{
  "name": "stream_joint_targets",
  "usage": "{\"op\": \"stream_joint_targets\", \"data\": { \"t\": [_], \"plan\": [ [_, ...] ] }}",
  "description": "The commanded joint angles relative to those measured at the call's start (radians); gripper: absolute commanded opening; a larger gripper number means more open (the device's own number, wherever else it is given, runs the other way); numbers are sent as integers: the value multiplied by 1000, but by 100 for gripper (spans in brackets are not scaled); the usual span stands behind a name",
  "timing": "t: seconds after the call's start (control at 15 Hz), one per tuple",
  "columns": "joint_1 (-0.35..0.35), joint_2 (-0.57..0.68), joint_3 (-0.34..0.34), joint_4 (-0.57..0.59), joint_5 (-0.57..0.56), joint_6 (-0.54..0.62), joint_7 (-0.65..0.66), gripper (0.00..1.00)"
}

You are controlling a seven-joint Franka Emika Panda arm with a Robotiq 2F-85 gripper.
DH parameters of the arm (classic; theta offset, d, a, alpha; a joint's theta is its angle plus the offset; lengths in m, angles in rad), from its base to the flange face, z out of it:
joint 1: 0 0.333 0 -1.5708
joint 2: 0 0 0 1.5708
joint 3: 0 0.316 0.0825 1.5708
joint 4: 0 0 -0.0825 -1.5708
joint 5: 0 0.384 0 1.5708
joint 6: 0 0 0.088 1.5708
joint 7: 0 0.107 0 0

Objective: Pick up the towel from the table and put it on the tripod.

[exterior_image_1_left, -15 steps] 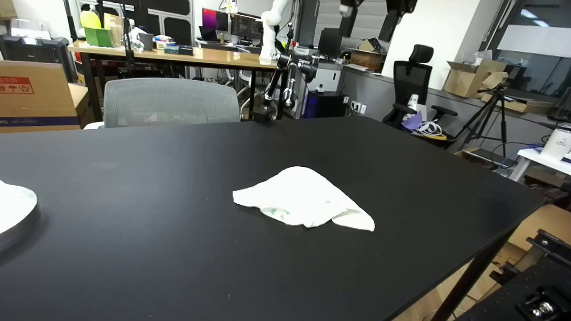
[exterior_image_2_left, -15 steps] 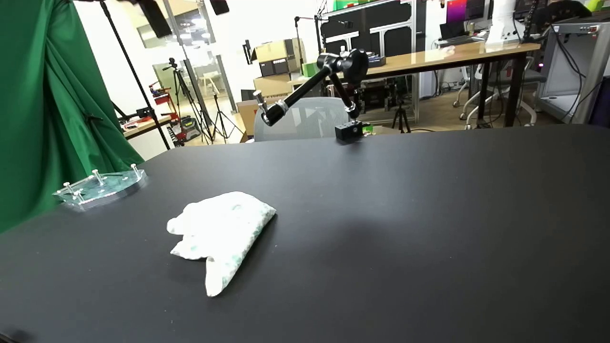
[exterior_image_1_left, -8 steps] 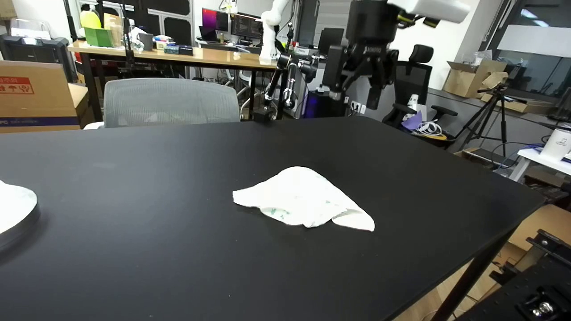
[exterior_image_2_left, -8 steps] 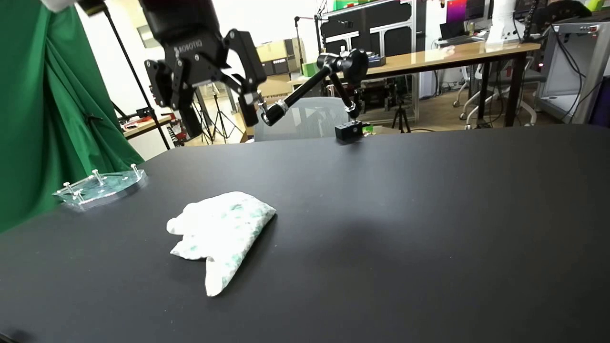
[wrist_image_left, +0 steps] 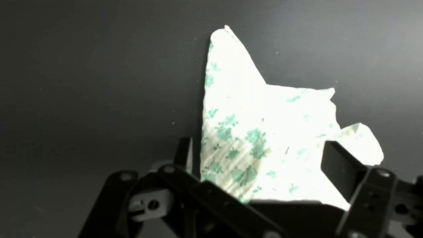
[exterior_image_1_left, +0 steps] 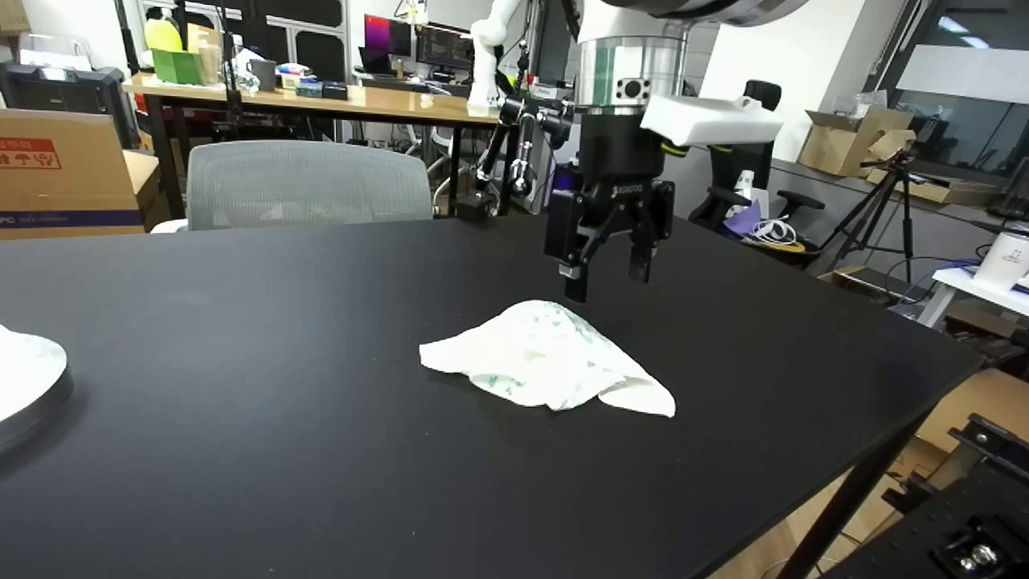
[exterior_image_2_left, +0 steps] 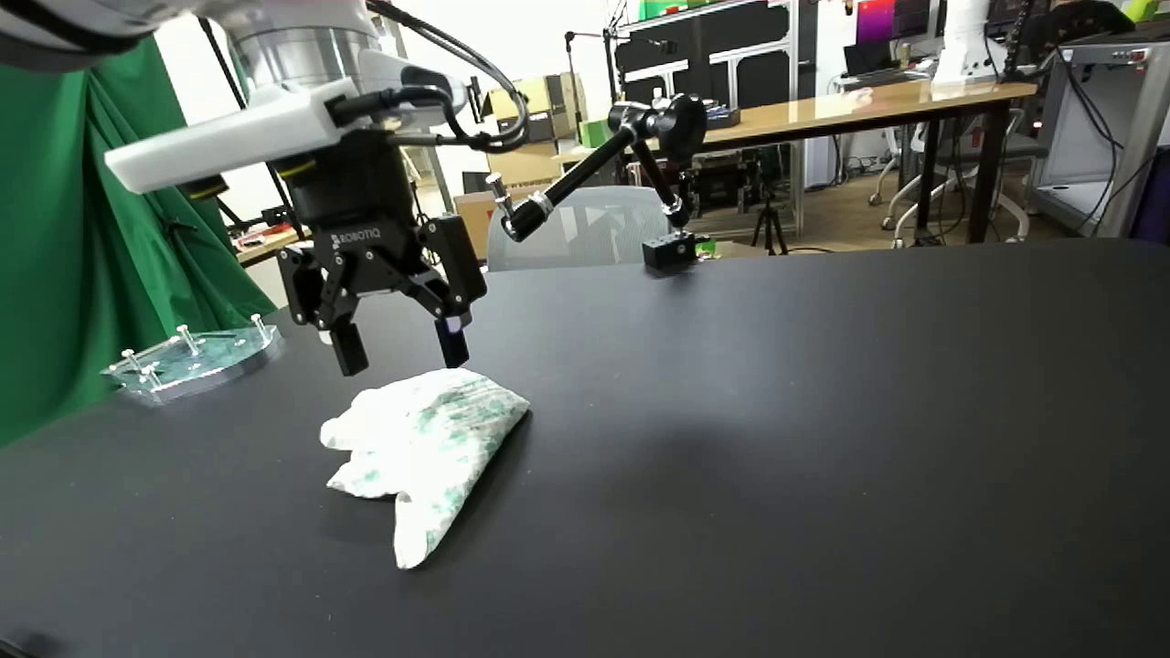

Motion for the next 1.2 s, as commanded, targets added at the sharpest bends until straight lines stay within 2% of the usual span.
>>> {"op": "stream_joint_targets", "data": {
  "t": [0.0, 0.47, 0.8, 1.13],
  "plan": [
    [3, 4, -2, 2, 1, 0, 0, 100],
    [3, 4, -2, 5, 1, 0, 0, 100],
    [22, 64, 12, -5, -6, 152, -2, 100],
    [41, 124, 55, -15, -6, 266, -86, 100]
  ]
}}
